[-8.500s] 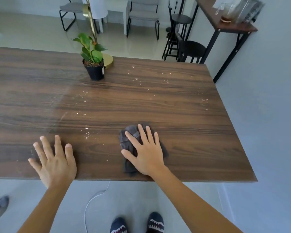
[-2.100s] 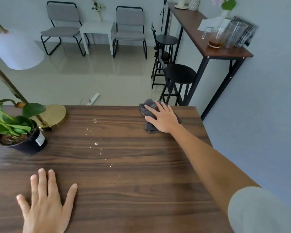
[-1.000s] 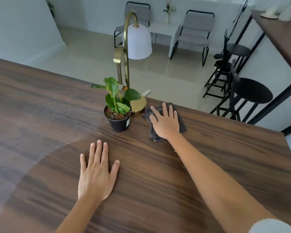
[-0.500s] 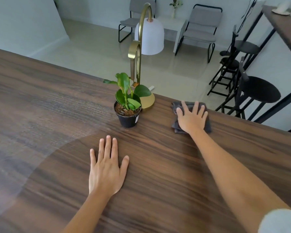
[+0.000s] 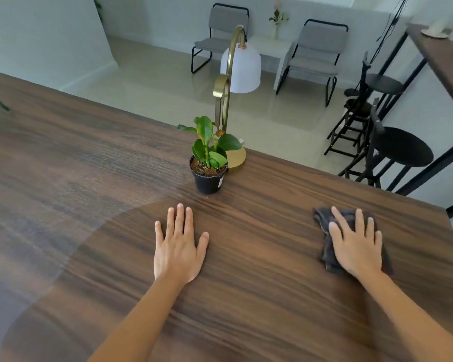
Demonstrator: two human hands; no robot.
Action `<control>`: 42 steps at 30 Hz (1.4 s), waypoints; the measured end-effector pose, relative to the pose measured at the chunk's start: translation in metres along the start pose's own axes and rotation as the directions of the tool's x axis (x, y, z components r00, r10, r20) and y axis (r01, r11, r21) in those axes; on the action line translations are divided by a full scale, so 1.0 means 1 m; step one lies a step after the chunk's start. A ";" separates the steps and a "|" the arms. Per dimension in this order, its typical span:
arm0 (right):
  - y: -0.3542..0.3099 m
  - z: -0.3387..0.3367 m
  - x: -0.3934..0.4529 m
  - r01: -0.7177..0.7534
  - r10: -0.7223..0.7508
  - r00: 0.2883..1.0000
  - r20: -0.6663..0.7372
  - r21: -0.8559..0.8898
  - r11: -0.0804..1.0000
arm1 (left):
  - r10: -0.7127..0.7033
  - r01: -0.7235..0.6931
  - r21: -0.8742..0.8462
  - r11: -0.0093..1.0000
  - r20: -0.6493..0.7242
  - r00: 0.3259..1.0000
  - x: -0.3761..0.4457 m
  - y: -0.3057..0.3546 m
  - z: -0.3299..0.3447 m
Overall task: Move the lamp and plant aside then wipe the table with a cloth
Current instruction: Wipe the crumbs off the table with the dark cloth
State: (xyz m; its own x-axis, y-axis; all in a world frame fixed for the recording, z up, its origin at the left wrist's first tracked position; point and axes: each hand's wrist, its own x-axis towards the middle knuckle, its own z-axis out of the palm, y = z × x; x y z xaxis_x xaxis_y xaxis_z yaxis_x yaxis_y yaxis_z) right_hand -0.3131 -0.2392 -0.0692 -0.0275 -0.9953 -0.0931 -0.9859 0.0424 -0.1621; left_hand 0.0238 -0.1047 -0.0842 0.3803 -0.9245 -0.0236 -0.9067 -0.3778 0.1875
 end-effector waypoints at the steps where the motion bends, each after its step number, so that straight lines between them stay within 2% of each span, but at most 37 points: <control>1: -0.023 0.000 0.022 -0.105 0.105 0.994 0.012 0.026 0.994 | 0.001 -0.001 0.003 1.000 -0.003 1.000 0.000 0.000 0.000; 2: -0.050 0.003 0.037 -0.144 0.142 0.989 0.041 0.048 0.988 | 0.002 -0.002 0.004 1.000 -0.007 1.000 0.000 -0.001 0.001; 3: -0.078 0.007 0.043 -0.116 0.113 0.992 0.061 0.052 0.992 | 0.003 -0.003 0.005 1.000 -0.009 1.000 0.000 -0.002 0.001; 5: -0.126 0.020 0.027 0.076 -0.081 0.993 0.086 0.060 0.995 | 0.009 -0.009 0.009 1.000 -0.001 1.000 0.002 -0.004 0.003; 7: -0.142 0.037 -0.025 0.336 -0.339 0.939 0.052 0.058 0.940 | 0.011 -0.011 0.007 1.000 0.015 1.000 0.001 -0.005 0.002; 10: -0.097 0.043 -0.131 0.586 -0.587 0.809 0.024 0.045 0.809 | 0.019 -0.019 0.000 1.000 0.005 1.000 -0.001 -0.004 0.001; 12: -0.038 0.034 -0.178 0.631 -0.633 0.771 0.068 0.046 0.774 | 0.016 -0.016 0.002 1.000 0.017 1.000 0.001 -0.003 0.000; 13: -0.009 0.026 -0.186 0.622 -0.623 0.778 0.079 0.042 0.782 | 0.013 -0.013 0.002 1.000 0.020 1.000 0.000 -0.002 0.000; 15: 0.034 0.009 -0.170 0.515 -0.515 0.849 0.118 0.037 0.856 | 0.009 -0.009 0.000 1.000 0.020 1.000 0.000 -0.001 -0.001; 16: 0.045 0.003 -0.149 0.428 -0.429 0.894 0.131 0.037 0.903 | 0.007 -0.007 -0.002 1.000 0.022 1.000 -0.001 -0.001 -0.001; 18: 0.045 0.000 -0.096 0.193 -0.193 0.980 0.043 0.020 0.981 | 0.006 -0.006 -0.006 1.000 0.023 1.000 0.000 -0.001 -0.002; 20: 0.021 -0.003 -0.043 -0.122 0.123 0.992 -0.014 0.038 0.992 | 0.011 -0.011 -0.004 1.000 0.019 1.000 0.001 -0.002 -0.001; 21: 0.002 -0.005 -0.026 -0.222 0.221 0.975 0.016 0.056 0.974 | 0.012 -0.012 -0.001 1.000 0.020 1.000 0.002 -0.002 -0.001; 22: -0.018 -0.004 -0.018 -0.240 0.237 0.970 0.052 0.061 0.969 | 0.010 -0.010 0.000 1.000 0.023 1.000 0.002 -0.003 0.000; 23: -0.038 0.001 -0.023 -0.184 0.178 0.980 0.086 0.066 0.981 | 0.008 -0.008 0.000 1.000 0.026 1.000 0.002 -0.003 0.001; 25: -0.067 0.019 -0.063 0.087 -0.095 0.991 0.091 0.085 0.993 | 0.013 -0.013 -0.001 1.000 0.026 1.000 0.001 -0.004 0.001; 26: -0.072 0.029 -0.097 0.238 -0.243 0.968 0.057 0.083 0.968 | 0.012 -0.012 -0.006 1.000 0.031 0.999 0.000 -0.004 0.000; 28: -0.064 0.036 -0.177 0.469 -0.474 0.879 0.047 0.082 0.879 | 0.022 -0.020 -0.032 0.999 0.044 0.999 -0.001 -0.004 -0.003; 30: -0.025 0.031 -0.241 0.560 -0.565 0.821 0.084 0.078 0.825 | 0.048 -0.047 -0.105 0.993 0.013 0.999 -0.002 -0.005 -0.006; 31: 0.005 0.024 -0.261 0.546 -0.552 0.827 0.103 0.086 0.834 | 0.063 -0.066 -0.164 0.984 -0.021 0.998 -0.004 -0.006 -0.008; 33: 0.069 0.008 -0.277 0.402 -0.407 0.906 0.115 0.070 0.913 | 0.095 -0.121 -0.284 0.951 -0.103 0.990 -0.011 -0.009 -0.015; 35: 0.118 -0.002 -0.265 0.135 -0.136 0.987 0.088 0.020 0.991 | 0.140 -0.185 -0.366 0.912 -0.147 0.979 -0.026 -0.009 -0.022; 36: 0.131 -0.002 -0.250 -0.008 0.008 0.999 0.040 0.002 1.000 | 0.169 -0.213 -0.396 0.893 -0.144 0.975 -0.035 -0.006 -0.026; 37: 0.135 -0.001 -0.231 -0.164 0.164 0.986 -0.014 0.002 0.986 | 0.205 -0.240 -0.416 0.877 -0.126 0.971 -0.048 -0.002 -0.028; 39: 0.118 -0.002 -0.187 -0.449 0.452 0.890 -0.056 0.059 0.892 | 0.292 -0.295 -0.421 0.858 -0.073 0.954 -0.080 0.012 -0.027; 40: 0.100 -0.002 -0.168 -0.523 0.527 0.849 -0.032 0.087 0.848 | 0.333 -0.322 -0.412 0.852 -0.048 0.942 -0.099 0.020 -0.023; 41: 0.080 -0.002 -0.154 -0.543 0.545 0.838 0.007 0.097 0.834 | 0.364 -0.344 -0.399 0.850 -0.027 0.931 -0.117 0.028 -0.017; 42: 0.058 0.000 -0.148 -0.504 0.503 0.863 0.038 0.098 0.858 | 0.381 -0.354 -0.388 0.851 -0.010 0.925 -0.135 0.036 -0.010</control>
State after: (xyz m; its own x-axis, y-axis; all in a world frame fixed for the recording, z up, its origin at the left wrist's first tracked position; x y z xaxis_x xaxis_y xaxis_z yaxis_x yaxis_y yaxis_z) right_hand -0.3659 -0.0898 -0.0645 -0.5134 -0.8348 -0.1989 -0.8160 0.5466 -0.1880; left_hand -0.0582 0.0067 -0.0643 0.0084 -0.9982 0.0590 -0.8356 0.0254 0.5488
